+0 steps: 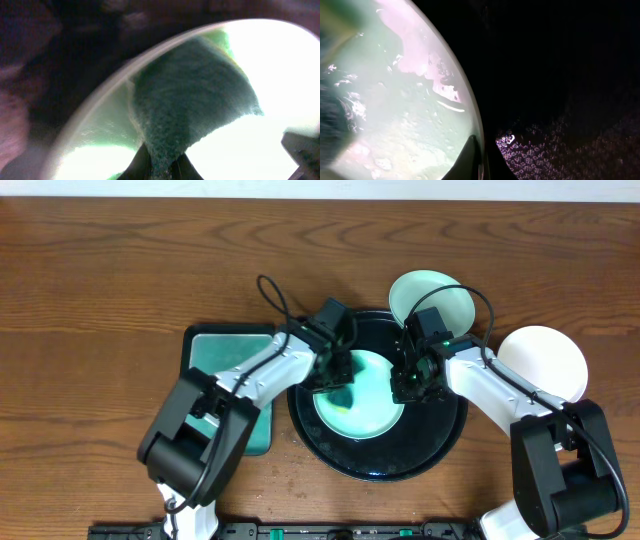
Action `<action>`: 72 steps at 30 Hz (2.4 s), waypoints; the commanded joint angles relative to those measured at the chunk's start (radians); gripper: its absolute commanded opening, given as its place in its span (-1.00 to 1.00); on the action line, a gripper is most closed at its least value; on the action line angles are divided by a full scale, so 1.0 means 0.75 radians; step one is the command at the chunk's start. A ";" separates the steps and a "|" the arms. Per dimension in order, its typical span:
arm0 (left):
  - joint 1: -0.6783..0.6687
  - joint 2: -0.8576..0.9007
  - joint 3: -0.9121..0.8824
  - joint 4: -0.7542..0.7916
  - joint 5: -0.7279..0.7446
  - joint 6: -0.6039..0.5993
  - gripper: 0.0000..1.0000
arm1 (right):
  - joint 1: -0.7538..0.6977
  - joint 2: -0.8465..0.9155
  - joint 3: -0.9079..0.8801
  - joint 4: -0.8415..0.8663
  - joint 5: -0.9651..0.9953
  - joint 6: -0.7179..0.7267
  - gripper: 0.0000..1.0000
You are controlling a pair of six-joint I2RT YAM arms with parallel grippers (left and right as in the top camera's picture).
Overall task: Clean dirty plates on tray and stack at the side
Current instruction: 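Scrub the green plate with the sponge while right gripper holds its rim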
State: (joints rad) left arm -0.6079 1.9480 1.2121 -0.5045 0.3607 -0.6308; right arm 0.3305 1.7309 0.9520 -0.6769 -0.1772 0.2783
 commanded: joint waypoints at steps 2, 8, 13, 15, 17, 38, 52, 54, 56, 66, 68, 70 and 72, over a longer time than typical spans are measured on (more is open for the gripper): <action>-0.145 0.148 -0.023 0.136 0.172 0.012 -0.84 | 0.033 0.047 -0.032 -0.014 -0.019 -0.003 -0.98; -0.239 0.155 -0.022 0.138 0.340 0.079 -0.84 | 0.033 0.047 -0.032 -0.014 -0.019 -0.004 -0.97; -0.244 0.155 -0.022 0.126 0.492 0.133 -0.84 | 0.033 0.047 -0.032 -0.015 -0.019 -0.004 -0.97; -0.244 0.155 -0.022 0.104 0.496 0.133 -0.84 | 0.033 0.047 -0.032 -0.015 -0.019 -0.003 -0.98; -0.241 0.155 -0.022 0.089 0.476 0.132 -0.85 | 0.033 0.047 -0.032 -0.015 -0.019 -0.003 -0.97; -0.115 -0.010 0.013 -0.330 -0.711 0.209 -0.85 | 0.033 0.047 -0.032 -0.010 -0.013 -0.004 -0.97; -0.116 -0.009 0.012 0.036 -0.074 0.243 -0.84 | 0.033 0.047 -0.032 -0.010 -0.014 -0.004 -0.98; -0.119 -0.009 0.010 0.096 0.014 0.220 -0.83 | 0.033 0.047 -0.032 -0.011 -0.014 -0.004 -0.97; -0.120 -0.009 0.009 0.151 0.074 0.195 -0.83 | 0.033 0.047 -0.032 -0.011 -0.014 -0.003 -0.97; -0.128 -0.009 -0.007 0.182 0.082 0.156 -0.82 | 0.033 0.047 -0.032 -0.014 -0.014 -0.003 -0.97; -0.138 -0.008 -0.022 0.183 0.081 0.156 -0.83 | 0.033 0.047 -0.032 -0.015 -0.014 -0.003 -0.97; -0.152 0.006 -0.030 0.183 0.065 0.156 -0.82 | 0.033 0.047 -0.032 -0.014 -0.014 -0.004 -0.97; -0.167 0.038 -0.031 0.199 0.063 0.139 -0.82 | 0.033 0.047 -0.032 -0.013 -0.014 -0.003 -0.97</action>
State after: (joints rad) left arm -0.7136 1.9324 1.2060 -0.3630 0.3985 -0.5030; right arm 0.3317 1.7309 0.9516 -0.6842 -0.1875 0.2813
